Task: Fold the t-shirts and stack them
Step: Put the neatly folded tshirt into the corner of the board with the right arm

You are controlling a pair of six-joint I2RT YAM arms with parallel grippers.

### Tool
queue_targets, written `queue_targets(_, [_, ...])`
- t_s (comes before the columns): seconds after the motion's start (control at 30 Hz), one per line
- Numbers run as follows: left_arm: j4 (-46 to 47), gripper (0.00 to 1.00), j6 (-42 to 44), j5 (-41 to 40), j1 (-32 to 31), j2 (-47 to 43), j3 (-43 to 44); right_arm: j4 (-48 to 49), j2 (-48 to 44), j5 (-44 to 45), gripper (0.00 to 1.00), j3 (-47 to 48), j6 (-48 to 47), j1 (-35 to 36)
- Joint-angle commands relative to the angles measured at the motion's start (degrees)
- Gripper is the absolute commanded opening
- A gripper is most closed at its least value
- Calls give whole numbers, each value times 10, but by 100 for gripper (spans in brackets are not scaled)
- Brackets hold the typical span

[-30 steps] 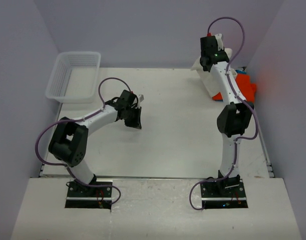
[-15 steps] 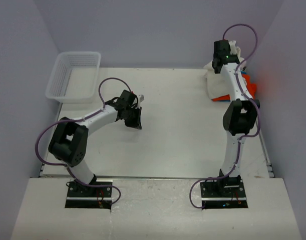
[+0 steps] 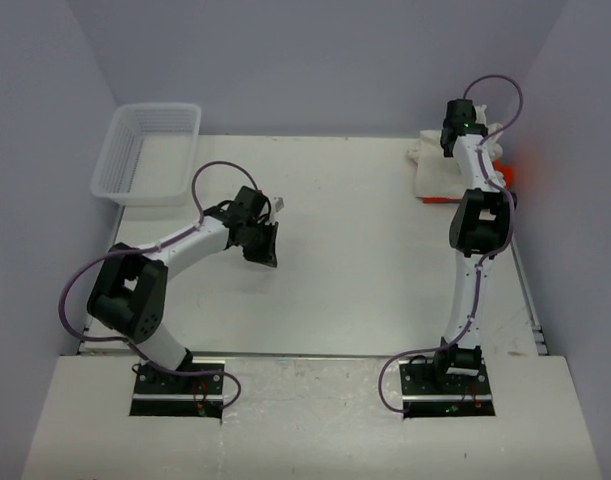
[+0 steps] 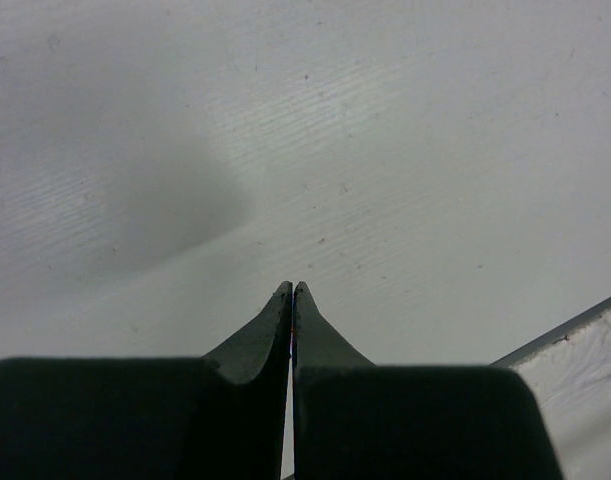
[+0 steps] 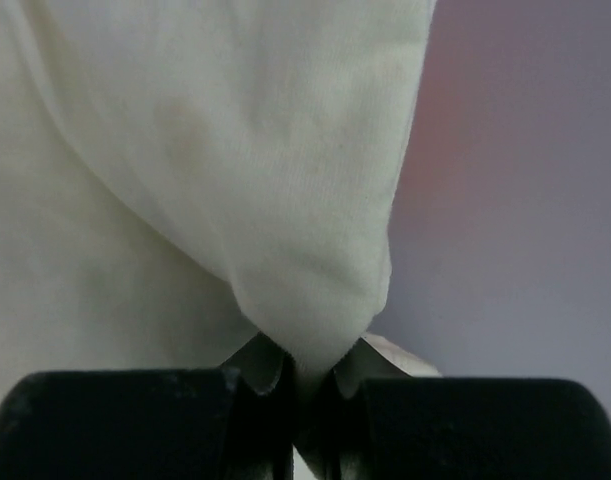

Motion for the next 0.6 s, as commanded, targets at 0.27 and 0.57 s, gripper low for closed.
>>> queue_targets(0.27, [-24, 0, -5, 2, -4, -99, -43, 168, -69, -23, 99, 25, -75, 24])
queue_targets(0.57, [0, 0, -54, -49, -39, -97, -43, 16, -207, -106, 70, 20, 44, 159])
